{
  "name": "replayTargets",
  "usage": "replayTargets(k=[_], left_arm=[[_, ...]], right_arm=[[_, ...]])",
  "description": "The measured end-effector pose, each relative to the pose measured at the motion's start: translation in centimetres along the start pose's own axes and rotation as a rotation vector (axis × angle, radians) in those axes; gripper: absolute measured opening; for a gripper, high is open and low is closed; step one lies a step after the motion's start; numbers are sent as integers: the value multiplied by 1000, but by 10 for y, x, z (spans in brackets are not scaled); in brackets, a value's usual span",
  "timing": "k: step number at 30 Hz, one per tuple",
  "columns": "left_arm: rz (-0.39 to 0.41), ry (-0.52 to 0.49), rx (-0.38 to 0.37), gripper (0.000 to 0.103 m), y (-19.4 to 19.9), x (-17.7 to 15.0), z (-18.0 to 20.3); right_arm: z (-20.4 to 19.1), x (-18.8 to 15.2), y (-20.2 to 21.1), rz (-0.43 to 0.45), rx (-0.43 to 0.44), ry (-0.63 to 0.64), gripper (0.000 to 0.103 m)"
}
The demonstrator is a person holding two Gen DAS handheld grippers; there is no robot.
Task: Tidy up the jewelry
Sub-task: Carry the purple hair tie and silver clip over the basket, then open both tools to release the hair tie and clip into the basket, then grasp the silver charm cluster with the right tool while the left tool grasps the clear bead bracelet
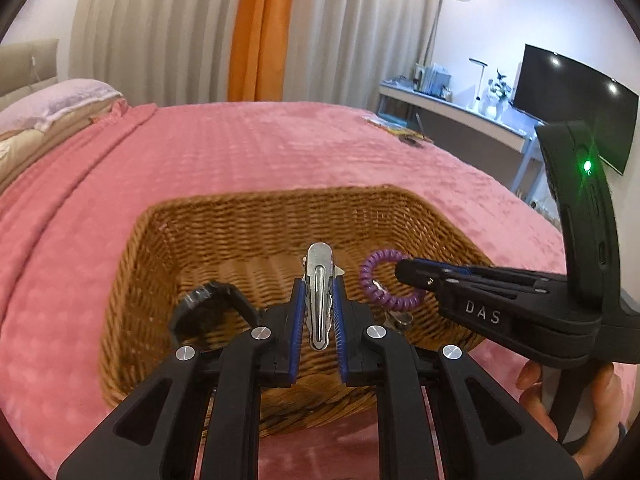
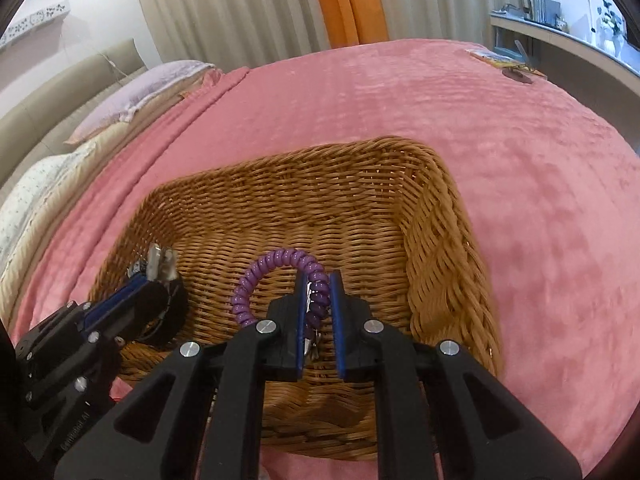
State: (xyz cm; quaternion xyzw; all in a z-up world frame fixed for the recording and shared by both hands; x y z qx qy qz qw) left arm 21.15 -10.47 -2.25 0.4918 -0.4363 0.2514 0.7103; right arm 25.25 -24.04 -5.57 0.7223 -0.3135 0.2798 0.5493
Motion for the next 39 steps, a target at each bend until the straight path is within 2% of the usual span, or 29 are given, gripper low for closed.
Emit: replayTargets(k=[7, 9, 10, 12, 16, 20, 25, 29, 33, 39], left_arm=[[-17, 15, -10, 12, -1, -3, -5], [-26, 21, -25, 18, 3, -4, -6], [-23, 22, -22, 24, 7, -5, -7], [-3, 23, -20, 34, 17, -6, -8], [39, 60, -36, 38, 47, -2, -9], [78, 82, -60, 40, 90, -4, -4], [75, 52, -58, 40, 133, -21, 11], [35, 64, -54, 40, 150, -50, 16], [-20, 104, -59, 40, 143, -81, 11], [-100, 96, -48, 38, 120, -110, 11]], right_arm=[[-2, -4, 1, -5, 18, 0, 10], [0, -4, 4, -2, 35, -12, 12], [2, -4, 6, -3, 58, -32, 14], [6, 0, 11, -3, 92, -69, 20], [12, 2, 33, 7, 141, -130, 24], [6, -6, 74, 47, 142, -91, 30], [-1, -31, 129, 110, 117, 9, 31], [-2, -63, 155, 139, 41, 87, 31], [5, -100, 151, 102, -1, 93, 31], [17, -127, 133, 39, -57, 101, 31]])
Point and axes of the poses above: each gripper's, at about its wrist camera, not at the fingertips, and y roughly against the way its jaws point, z to its right, x to its top, the point moved 1 cm from there along -y, roughly the way its jaws point, and after that the axes turned 6 degrees about z, right-handed, at the moved point
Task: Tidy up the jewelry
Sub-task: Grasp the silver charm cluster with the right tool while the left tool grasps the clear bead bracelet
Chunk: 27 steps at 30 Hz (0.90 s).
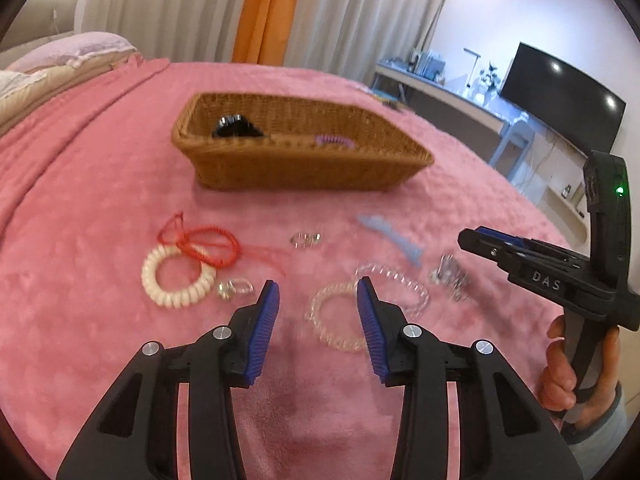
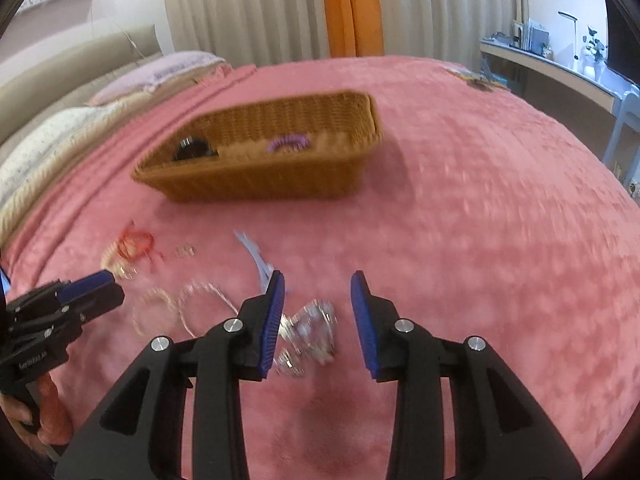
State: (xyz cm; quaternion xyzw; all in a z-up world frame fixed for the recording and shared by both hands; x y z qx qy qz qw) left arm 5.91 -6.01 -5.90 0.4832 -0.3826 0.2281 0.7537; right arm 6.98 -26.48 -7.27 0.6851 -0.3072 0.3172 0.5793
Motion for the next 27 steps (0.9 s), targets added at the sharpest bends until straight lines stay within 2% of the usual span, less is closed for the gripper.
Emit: replayTargets(k=[5, 8, 14, 20, 22, 23, 24, 25, 27], left_arm=[[-23, 30, -13, 38, -4, -2, -9], [-74, 31, 2, 38, -13, -6, -8], [-109, -32, 29, 38, -17, -13, 4], [-110, -66, 65, 38, -18, -14, 11], [-110, -67, 70, 34, -18, -14, 11], [-112, -69, 70, 28, -18, -14, 12], [-111, -73, 71, 20, -18, -14, 13], [-111, -78, 72, 18, -19, -14, 14], [-109, -91, 81, 12, -19, -14, 16]], right_arm=[[3, -11, -6, -36, -8, 4, 32], [1, -13, -9, -58, -16, 13, 31], [-1, -17, -19, -103, -26, 22, 31], [-8, -17, -20, -104, -53, 59, 31], [-14, -18, -20, -102, -43, 91, 24], [-16, -18, -20, -101, -35, 100, 15], [-19, -19, -19, -98, -34, 116, 13], [-21, -19, -18, -96, -37, 124, 10], [-25, -20, -17, -92, -28, 138, 9]])
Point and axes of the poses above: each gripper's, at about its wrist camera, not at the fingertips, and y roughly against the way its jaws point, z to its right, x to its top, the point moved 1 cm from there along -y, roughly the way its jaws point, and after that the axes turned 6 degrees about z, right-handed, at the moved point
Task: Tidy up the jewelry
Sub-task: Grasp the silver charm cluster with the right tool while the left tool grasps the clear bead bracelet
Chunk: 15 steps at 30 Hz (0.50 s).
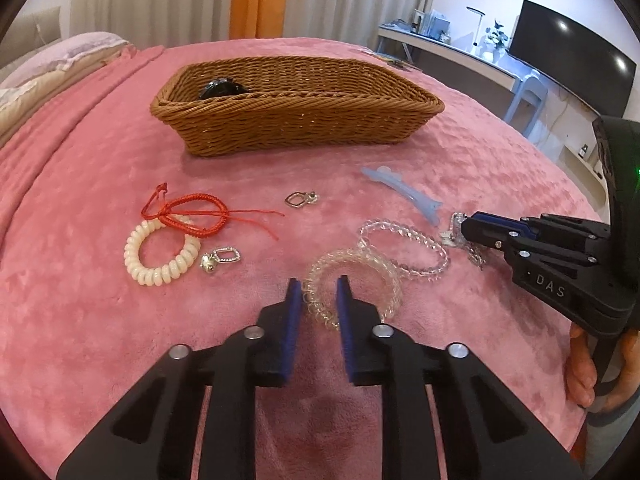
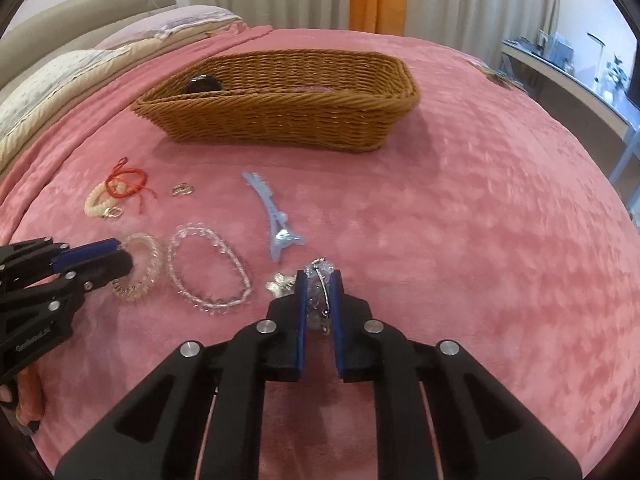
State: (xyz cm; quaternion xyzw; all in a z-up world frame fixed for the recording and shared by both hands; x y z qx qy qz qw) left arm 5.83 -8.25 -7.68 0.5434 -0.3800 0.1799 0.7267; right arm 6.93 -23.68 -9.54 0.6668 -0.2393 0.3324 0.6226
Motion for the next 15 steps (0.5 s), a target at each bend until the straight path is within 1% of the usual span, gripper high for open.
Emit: replayTargets(k=[3, 6, 15], left_arm=[[5, -6, 8, 9, 1, 0, 1], [10, 1, 4, 8, 2, 0, 1], [61, 40, 3, 8, 12, 3, -6]], right_arm=[[-4, 1, 6, 26, 19, 12, 9], [-5, 1, 10, 40, 32, 9, 8], [9, 8, 31, 124, 127, -59, 8]])
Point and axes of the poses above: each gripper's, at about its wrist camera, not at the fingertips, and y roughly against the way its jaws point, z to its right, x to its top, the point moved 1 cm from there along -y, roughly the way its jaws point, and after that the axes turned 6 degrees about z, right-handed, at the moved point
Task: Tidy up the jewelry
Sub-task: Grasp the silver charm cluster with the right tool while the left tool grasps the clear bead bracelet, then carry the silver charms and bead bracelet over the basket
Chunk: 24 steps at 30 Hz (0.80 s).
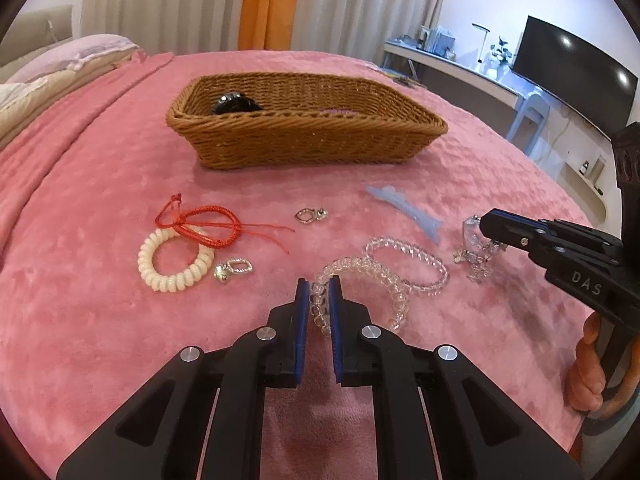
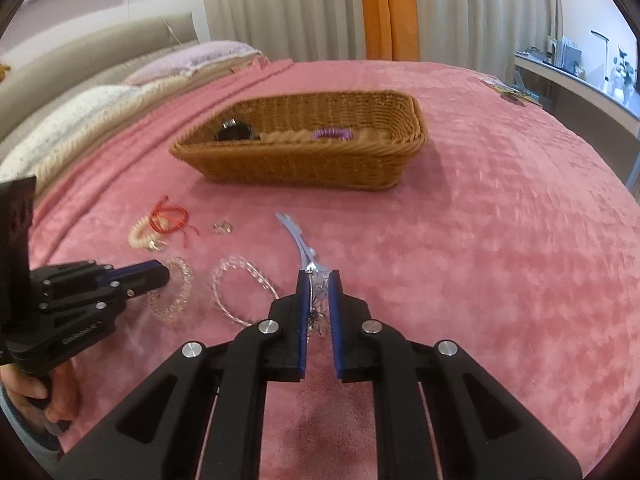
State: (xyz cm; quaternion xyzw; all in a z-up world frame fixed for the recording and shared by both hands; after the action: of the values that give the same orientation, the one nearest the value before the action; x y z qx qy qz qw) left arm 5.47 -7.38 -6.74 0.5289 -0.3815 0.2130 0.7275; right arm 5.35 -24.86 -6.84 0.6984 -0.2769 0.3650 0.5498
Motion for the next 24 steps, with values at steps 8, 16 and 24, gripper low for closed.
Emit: replayTargets(k=[8, 16, 24], left_arm=[[54, 25, -24, 8, 13, 8, -7], [49, 34, -35, 8, 12, 8, -9], [40, 39, -44, 8, 9, 7, -11]], right_arm=[[5, 7, 15, 62, 29, -34, 0], [10, 1, -1, -29, 87, -58, 8], [-11, -9, -17, -85, 40, 33, 57]])
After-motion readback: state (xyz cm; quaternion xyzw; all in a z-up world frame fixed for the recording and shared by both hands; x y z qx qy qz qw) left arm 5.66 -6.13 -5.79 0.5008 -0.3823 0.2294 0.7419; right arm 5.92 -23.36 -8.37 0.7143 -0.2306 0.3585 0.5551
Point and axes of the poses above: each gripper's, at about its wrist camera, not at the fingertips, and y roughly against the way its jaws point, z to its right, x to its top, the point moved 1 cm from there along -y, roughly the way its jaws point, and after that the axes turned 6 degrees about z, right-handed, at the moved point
